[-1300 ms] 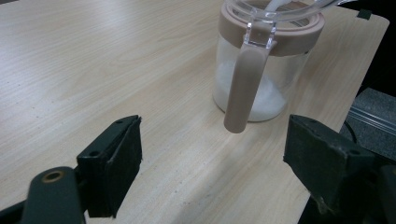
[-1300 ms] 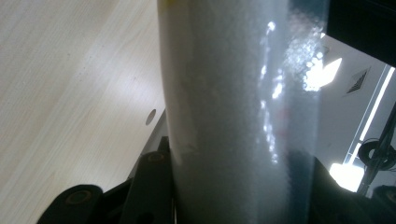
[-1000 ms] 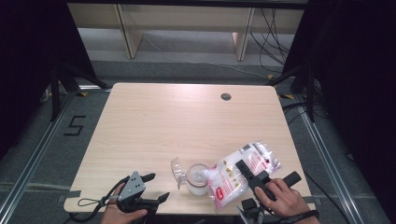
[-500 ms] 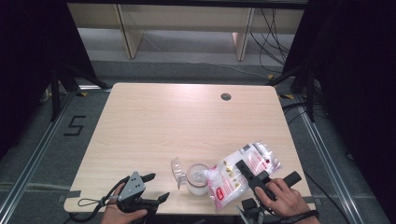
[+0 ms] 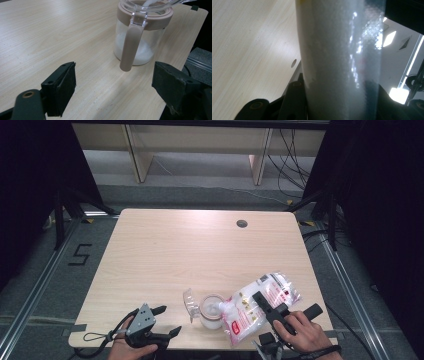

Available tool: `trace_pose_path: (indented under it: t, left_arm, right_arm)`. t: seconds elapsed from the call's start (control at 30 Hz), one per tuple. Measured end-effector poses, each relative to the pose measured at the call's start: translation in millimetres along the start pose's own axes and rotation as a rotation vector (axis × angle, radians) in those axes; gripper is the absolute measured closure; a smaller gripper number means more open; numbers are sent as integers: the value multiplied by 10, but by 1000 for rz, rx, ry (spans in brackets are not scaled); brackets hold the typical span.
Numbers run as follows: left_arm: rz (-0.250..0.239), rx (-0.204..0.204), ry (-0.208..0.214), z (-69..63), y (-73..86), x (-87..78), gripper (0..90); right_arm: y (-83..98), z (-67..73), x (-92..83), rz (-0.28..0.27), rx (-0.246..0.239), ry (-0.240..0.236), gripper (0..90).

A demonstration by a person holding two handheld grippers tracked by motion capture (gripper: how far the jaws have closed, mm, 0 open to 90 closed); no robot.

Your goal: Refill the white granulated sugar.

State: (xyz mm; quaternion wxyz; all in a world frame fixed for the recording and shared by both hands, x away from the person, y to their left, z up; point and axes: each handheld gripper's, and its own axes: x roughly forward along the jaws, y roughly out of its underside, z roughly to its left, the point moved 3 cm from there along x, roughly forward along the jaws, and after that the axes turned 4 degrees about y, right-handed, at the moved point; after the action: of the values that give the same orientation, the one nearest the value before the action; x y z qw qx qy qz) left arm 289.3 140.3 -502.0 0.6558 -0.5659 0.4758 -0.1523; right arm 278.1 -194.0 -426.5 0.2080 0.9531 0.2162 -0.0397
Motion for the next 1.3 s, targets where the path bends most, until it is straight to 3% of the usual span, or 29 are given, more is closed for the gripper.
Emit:
trace_pose_path:
  t: [0.5, 0.6, 1.07, 1.13, 1.17, 1.3]
  left_arm:
    - [4, 3, 6, 4, 0, 1, 189]
    - [4, 1, -4, 2, 0, -3, 189]
    - [5, 7, -5, 5, -2, -7, 189]
    - [5, 7, -5, 5, -3, -8, 189]
    - [-1, 1, -1, 3, -1, -2, 189]
    - [5, 35, 0, 21, -8, -7, 189]
  right_arm:
    - [0, -1, 1, -4, 6, 0, 692]
    - [-5, -11, 7, -13, -11, -3, 693]
    - [-7, 5, 1, -16, 16, -6, 694]
    - [-11, 14, 0, -13, 40, -6, 695]
    - [-5, 3, 4, -22, 22, -5, 695]
    - [12, 2, -1, -21, 30, -12, 695]
